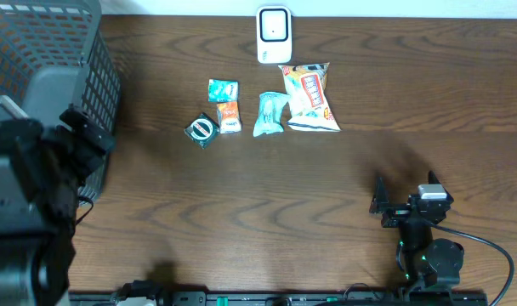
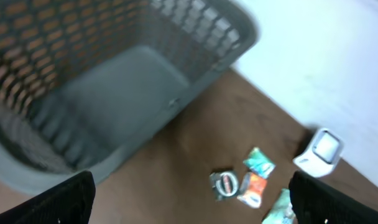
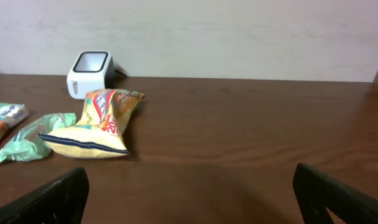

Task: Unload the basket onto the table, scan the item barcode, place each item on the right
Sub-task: 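Place the tin left of the orange pack and retract left gripper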

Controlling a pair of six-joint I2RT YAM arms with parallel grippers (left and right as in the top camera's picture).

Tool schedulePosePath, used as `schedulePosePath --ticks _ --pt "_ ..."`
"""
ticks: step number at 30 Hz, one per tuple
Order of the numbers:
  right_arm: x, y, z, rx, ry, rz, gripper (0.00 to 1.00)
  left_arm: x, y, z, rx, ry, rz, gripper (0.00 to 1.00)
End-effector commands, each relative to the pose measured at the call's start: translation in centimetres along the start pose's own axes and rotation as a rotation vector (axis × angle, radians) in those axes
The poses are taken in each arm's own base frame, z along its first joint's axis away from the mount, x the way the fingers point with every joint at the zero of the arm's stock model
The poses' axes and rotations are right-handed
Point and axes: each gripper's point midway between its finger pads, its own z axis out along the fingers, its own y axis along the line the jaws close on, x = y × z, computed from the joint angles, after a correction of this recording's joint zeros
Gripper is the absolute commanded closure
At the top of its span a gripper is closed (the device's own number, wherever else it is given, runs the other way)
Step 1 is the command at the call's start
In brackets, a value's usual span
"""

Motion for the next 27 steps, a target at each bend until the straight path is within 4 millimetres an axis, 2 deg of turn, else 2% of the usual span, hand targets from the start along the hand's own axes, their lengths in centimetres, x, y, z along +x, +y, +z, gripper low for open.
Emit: schedulePosePath --ticks 1,6,13,21,27 --pt "0.1 -0.1 0.0 0.005 0.002 0.014 0.01 0.2 0.8 1.6 -0.085 0.027 -0.051 0.02" --pt "0.1 -0.1 0.0 0.005 0.002 0.014 0.01 2.1 1.0 3.8 -0.151 0.137 -0.010 0.02" --pt "0.1 -0.1 0.0 0.005 0.002 0.014 0.01 3.3 1.0 6.1 -0.210 0.213 0.021 0.02" --pt "0.1 -0.1 0.0 0.005 0.002 0.014 0.01 3.9 0.9 7.6 -0.240 0.252 0.037 0.02" --pt "0.1 -0.1 0.0 0.005 0.002 0.014 0.01 4.0 0.9 7.8 -0.245 0.257 0.039 0.02"
